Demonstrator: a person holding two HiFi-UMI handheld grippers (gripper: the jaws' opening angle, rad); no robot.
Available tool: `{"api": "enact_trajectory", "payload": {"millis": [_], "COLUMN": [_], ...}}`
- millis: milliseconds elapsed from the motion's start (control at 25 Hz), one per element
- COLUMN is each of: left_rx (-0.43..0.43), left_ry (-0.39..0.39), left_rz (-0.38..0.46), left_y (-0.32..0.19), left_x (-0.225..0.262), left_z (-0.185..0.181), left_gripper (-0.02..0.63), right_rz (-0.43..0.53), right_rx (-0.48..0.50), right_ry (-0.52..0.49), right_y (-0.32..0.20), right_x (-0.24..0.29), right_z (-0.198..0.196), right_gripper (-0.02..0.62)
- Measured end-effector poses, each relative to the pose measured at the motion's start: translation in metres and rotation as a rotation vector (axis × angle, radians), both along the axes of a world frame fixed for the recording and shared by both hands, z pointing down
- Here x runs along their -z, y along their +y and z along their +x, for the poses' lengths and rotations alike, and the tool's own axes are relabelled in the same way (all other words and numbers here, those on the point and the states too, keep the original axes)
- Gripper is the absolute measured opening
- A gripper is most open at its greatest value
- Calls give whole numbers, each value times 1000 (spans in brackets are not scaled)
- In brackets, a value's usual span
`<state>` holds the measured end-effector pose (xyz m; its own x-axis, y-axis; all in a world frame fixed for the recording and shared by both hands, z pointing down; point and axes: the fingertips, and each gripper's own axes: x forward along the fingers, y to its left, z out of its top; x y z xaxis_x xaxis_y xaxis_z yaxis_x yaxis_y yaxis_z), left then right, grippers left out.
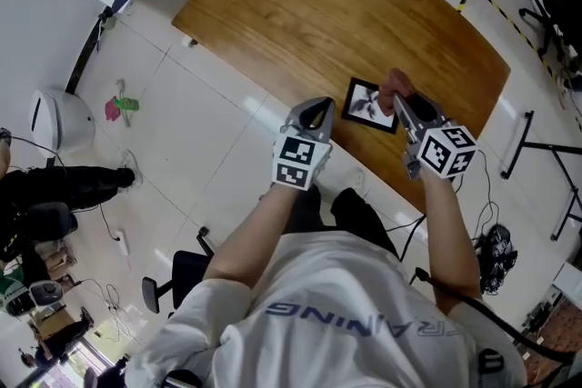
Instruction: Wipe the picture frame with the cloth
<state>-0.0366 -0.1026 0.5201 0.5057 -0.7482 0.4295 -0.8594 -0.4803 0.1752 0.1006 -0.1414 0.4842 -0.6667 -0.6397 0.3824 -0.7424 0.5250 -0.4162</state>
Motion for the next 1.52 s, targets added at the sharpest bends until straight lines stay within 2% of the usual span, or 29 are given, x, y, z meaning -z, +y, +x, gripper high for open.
{"api": "enact_trajectory", "payload": {"millis": [280, 480, 760, 1080, 1520], "left_rx": [-87, -127, -135, -170, -158], "left_ry": [-45, -65, -76, -92, -82], "left_rz": [-96, -155, -203, -262, -283], "left_y": [16, 20, 21, 25, 28], "left_x": [-47, -73, -94, -113, -117], "left_z": [17, 30, 31, 43, 46], "left_gripper": [3, 3, 3, 3, 3], "right_rz": [-87, -116, -170, -227, -448], "right_rx": [40, 53, 88, 80, 48], "right_ry": [-8, -3, -12, -50, -155], "right_y": [-7, -7, -8, -18, -20], "right_x": [-22, -31, -47, -63, -97], "right_z": [-23, -28, -42, -56, -73], "right_gripper": [112, 112, 112, 112, 112]}}
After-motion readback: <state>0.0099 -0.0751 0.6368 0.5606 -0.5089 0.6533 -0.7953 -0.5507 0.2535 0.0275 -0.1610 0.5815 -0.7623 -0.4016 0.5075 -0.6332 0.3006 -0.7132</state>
